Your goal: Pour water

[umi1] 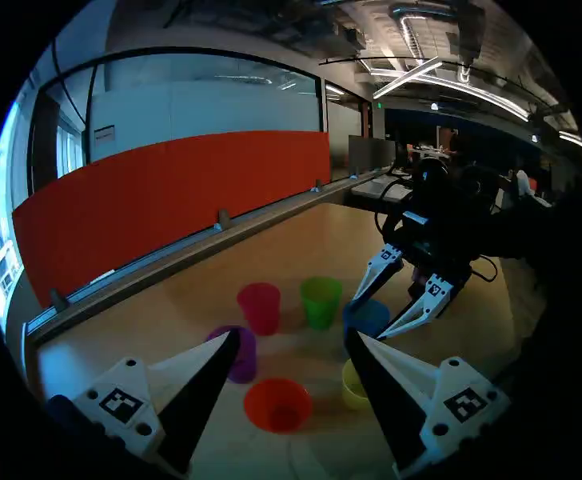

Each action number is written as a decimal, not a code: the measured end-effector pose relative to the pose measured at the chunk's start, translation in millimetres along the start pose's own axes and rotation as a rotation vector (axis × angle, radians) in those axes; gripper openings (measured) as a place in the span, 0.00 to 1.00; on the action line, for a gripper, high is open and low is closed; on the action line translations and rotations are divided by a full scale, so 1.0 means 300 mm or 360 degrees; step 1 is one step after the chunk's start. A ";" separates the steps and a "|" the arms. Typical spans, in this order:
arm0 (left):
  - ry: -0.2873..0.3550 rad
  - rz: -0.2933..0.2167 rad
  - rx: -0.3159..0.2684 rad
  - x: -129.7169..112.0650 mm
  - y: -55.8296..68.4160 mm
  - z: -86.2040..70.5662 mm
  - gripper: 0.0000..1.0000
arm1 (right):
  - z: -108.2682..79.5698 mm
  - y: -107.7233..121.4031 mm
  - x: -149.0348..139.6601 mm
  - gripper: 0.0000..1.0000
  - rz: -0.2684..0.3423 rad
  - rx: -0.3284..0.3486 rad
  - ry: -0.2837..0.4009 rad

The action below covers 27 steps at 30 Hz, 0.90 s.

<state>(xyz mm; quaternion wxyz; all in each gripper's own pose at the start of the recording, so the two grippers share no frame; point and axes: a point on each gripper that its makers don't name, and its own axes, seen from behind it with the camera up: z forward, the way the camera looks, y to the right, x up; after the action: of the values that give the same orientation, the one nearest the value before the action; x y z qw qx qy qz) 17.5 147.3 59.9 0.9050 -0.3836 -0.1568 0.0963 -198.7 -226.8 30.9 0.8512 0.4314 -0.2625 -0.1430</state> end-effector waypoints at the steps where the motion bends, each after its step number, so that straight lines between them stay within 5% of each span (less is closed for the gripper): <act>1: -0.0001 0.0000 -0.0001 -0.001 0.000 0.000 0.98 | -0.002 0.002 0.001 0.91 0.0000 -0.0002 0.0004; 9: -0.0007 -0.0006 -0.0008 -0.003 0.004 0.007 0.98 | -0.054 0.014 0.045 0.91 -0.0005 -0.0026 0.0066; 27: -0.0040 -0.0009 -0.0020 0.014 0.023 0.025 0.98 | -0.274 0.012 0.245 0.91 -0.0015 -0.0107 0.0320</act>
<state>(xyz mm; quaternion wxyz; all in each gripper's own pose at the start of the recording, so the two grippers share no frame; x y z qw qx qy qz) 18.4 158.3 60.8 0.9008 -0.3876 -0.1697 0.0976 -91.4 -205.0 17.5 0.8866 0.4160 -0.1686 -0.1118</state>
